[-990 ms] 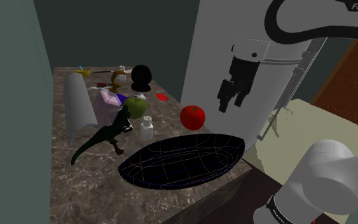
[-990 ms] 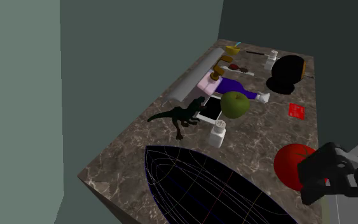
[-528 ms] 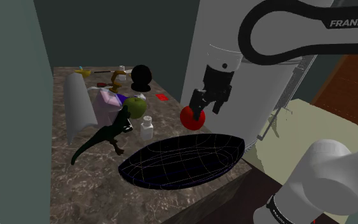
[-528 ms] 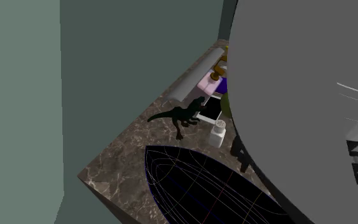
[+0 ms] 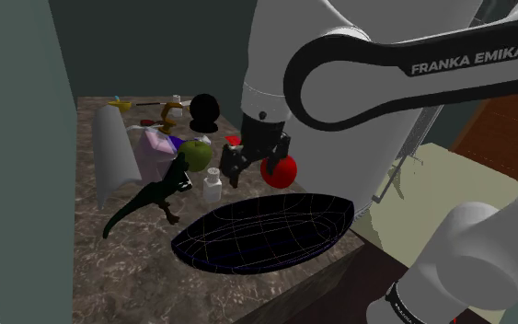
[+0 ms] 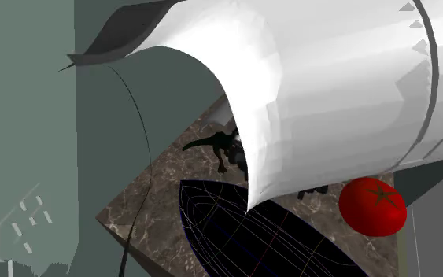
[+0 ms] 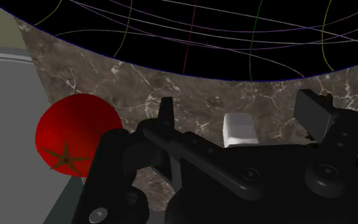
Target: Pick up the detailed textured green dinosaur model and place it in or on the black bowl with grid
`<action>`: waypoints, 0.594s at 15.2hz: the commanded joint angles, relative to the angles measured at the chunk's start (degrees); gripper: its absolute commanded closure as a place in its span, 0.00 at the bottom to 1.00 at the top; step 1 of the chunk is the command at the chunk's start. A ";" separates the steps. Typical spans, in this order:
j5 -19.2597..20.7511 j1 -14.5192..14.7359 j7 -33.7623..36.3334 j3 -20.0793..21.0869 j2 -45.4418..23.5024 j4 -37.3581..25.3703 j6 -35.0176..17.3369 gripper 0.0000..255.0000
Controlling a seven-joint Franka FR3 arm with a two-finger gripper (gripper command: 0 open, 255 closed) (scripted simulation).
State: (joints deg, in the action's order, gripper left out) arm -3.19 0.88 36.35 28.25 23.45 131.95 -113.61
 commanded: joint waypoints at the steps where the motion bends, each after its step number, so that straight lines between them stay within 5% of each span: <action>1: 2.53 -0.87 4.54 3.27 -4.08 -2.15 -2.28 0.00; 9: 22.16 -2.51 25.94 13.79 -25.29 -16.46 -3.73 0.00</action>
State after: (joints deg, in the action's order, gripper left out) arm 15.80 -1.85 59.32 41.12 1.09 117.96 -118.05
